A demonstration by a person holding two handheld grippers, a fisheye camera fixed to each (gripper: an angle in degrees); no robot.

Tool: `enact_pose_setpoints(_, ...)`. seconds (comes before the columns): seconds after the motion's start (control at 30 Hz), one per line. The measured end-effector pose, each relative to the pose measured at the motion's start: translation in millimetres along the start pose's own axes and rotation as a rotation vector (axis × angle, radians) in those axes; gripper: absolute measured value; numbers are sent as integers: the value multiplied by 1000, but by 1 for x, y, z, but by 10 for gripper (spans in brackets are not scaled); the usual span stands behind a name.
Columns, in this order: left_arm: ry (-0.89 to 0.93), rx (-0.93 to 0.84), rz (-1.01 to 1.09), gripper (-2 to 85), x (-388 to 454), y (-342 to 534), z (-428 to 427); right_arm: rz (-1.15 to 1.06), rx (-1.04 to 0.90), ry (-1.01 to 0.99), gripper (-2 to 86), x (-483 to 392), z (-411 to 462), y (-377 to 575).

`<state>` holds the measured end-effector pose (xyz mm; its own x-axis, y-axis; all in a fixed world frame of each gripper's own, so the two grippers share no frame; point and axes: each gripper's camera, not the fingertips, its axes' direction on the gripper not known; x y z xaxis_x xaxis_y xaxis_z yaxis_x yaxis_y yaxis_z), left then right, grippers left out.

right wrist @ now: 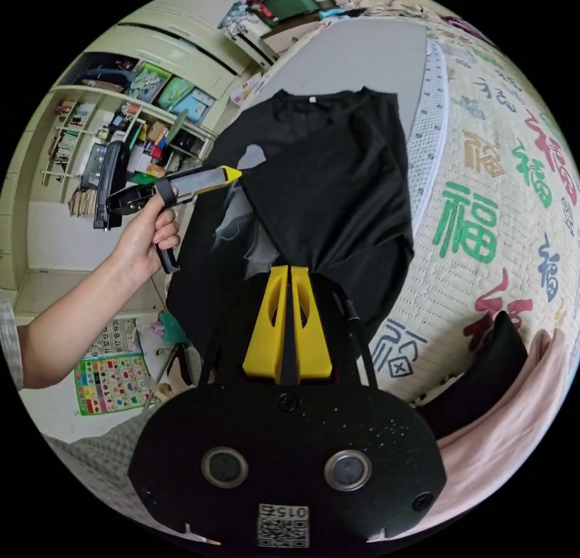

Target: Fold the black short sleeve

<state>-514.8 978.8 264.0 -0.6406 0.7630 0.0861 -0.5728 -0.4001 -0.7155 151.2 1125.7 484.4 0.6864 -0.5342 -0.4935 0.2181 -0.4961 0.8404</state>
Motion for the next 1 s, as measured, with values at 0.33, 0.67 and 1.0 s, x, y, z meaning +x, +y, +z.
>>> enact_pose_setpoints(0.33,36,34,76,69,-5,-66,-3,-121,40,199,65,42,-3,18)
enact_pose_setpoints(0.67,46,-174,288,82,86,-188,110,-208,29,336,68,78,41,-20)
enact_pose_setpoints(1.0,-35,-255,409,13,139,-240,167,-115,102,255,4,127,57,-22)
